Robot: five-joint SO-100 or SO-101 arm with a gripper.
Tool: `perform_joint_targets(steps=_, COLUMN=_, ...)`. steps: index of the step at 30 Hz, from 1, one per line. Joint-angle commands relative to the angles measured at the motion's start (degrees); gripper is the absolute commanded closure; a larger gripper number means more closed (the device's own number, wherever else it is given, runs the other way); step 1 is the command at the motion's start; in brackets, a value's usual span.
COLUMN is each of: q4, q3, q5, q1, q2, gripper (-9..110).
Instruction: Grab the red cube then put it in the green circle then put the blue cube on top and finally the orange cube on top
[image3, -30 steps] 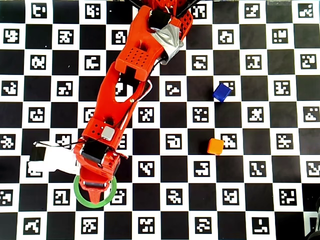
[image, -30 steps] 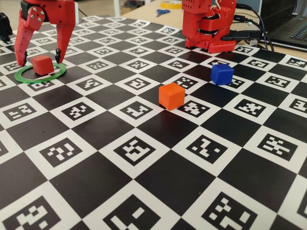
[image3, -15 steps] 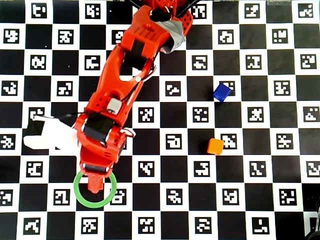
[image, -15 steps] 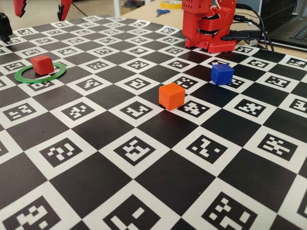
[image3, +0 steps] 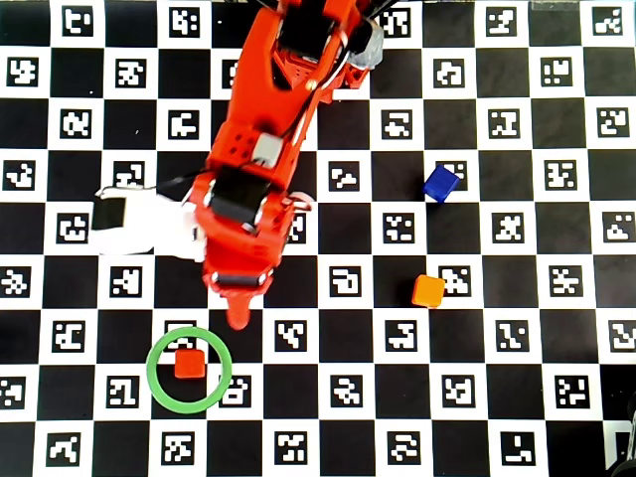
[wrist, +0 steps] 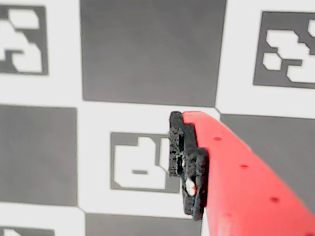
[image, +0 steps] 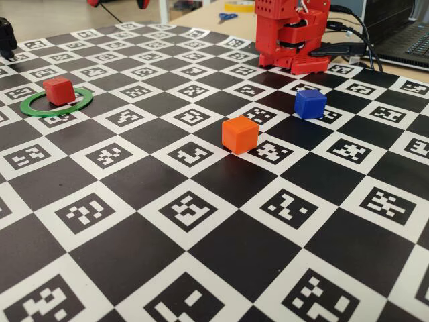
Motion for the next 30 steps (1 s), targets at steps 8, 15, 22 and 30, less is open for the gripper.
perform_joint_targets(steps=8, q4=-0.88, q3=13.10, q5=-1.49, q1=-8.00, q2=18.02, gripper=63)
perform_joint_targets(steps=15, q4=0.79, q3=21.88, q5=-3.16, q1=-18.37, q2=24.35, gripper=63)
perform_joint_targets(steps=22, q4=0.97, q3=28.74, q5=-3.25, q1=-30.41, q2=28.56, gripper=63)
perform_joint_targets(steps=30, q4=-0.88, q3=31.99, q5=2.64, q1=-44.21, q2=29.44, gripper=63)
